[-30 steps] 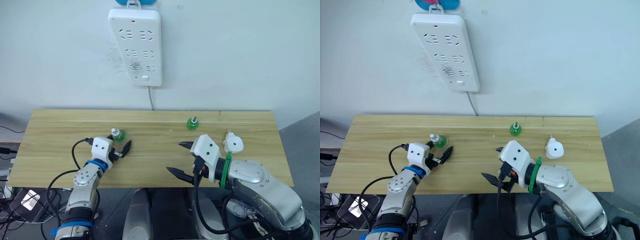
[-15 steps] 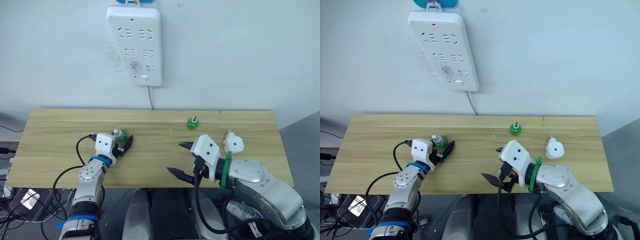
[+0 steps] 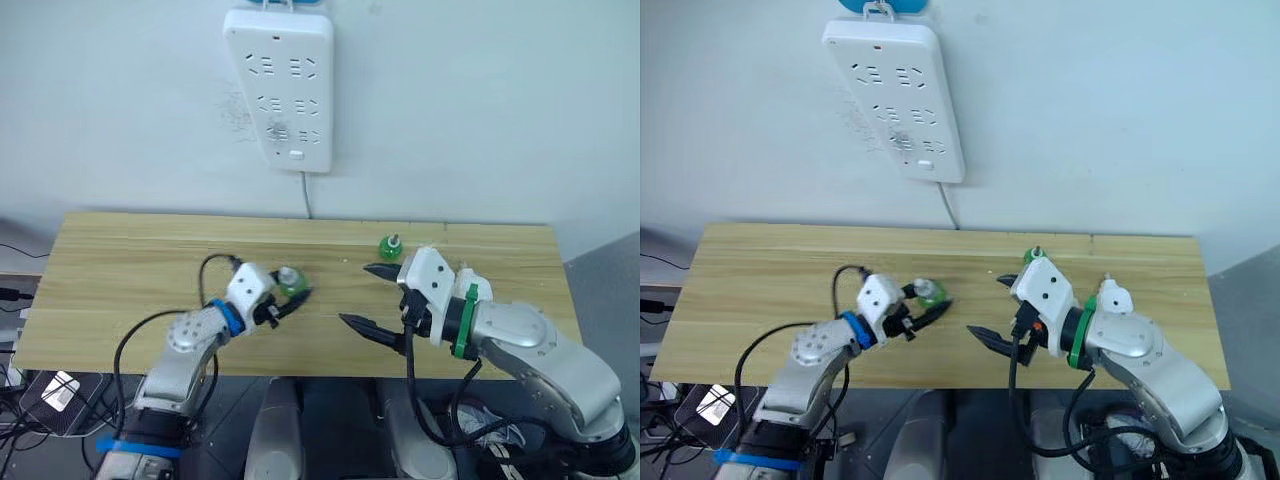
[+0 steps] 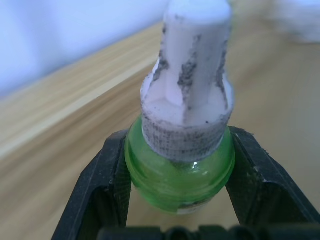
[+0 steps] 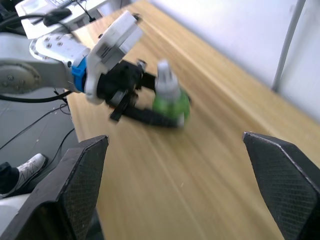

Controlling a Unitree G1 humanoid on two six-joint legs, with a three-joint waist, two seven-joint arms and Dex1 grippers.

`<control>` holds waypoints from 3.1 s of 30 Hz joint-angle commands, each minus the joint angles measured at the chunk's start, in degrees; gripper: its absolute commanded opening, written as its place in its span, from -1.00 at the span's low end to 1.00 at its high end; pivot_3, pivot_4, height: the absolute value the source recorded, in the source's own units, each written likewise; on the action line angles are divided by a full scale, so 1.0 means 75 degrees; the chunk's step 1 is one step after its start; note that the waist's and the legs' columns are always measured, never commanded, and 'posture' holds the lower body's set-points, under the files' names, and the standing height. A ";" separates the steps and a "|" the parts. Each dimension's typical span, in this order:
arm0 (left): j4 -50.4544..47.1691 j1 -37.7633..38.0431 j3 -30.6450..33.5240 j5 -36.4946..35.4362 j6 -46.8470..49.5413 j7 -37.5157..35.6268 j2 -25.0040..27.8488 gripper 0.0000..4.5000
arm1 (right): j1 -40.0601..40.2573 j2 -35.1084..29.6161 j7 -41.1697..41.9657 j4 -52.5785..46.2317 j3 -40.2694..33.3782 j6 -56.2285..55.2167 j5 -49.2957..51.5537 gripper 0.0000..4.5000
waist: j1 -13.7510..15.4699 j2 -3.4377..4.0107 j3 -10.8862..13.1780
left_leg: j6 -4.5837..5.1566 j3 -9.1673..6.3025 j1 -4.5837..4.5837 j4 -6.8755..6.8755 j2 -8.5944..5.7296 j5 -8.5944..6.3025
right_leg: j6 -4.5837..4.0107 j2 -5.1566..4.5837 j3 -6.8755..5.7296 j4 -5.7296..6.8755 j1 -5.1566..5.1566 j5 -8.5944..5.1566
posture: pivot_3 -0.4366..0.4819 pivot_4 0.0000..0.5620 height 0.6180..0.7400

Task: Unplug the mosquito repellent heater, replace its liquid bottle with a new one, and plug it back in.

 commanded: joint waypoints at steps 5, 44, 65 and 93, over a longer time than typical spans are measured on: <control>-0.0701 -0.1102 -0.0455 -0.0483 0.1536 -0.0976 0.0280 0.00 | -0.0554 0.0760 -0.0672 0.0397 0.0683 0.0003 -0.0198 1.00 | -0.0054 -0.0035 -0.0129 | 0.0000 -0.0002 -0.0008 0.0000 0.0001 0.0000 | -0.0022 0.0000 -0.0008 -0.0001 -0.0009 0.0013 | -0.15 0.01 0.92; -0.1511 -0.1187 -0.0420 -0.0928 0.1353 -0.2576 0.1040 0.00 | -0.1365 -0.0839 0.3003 0.1927 0.0235 -0.2765 0.0132 0.72 | 0.0018 -0.0078 -0.0463 | 0.0033 -0.0025 -0.0023 0.0132 -0.0006 -0.0008 | -0.0055 0.0005 -0.0021 0.0134 -0.0016 0.0030 | -0.07 -0.08 0.92; -0.1556 -0.1095 -0.0617 -0.0519 0.1652 -0.1195 0.0292 0.00 | 0.0261 0.0437 -0.0213 0.0454 0.1042 -0.1806 -0.1088 -0.14 | -0.0124 -0.0078 -0.0550 | 0.0026 -0.0039 -0.0008 0.0143 -0.0006 0.0007 | -0.0054 0.0011 -0.0024 0.0164 -0.0001 0.0031 | -0.13 -0.10 0.92; -0.1454 -0.0868 -0.0629 -0.0661 0.0844 -0.2259 0.0801 0.00 | -0.0565 -0.1248 0.2372 0.0719 -0.0231 -0.2135 0.0528 0.97 | -0.0020 -0.0078 -0.0558 | 0.0037 -0.0049 0.0004 0.0153 -0.0011 0.0007 | -0.0058 0.0013 -0.0033 0.0215 -0.0002 0.0031 | -0.12 -0.07 0.92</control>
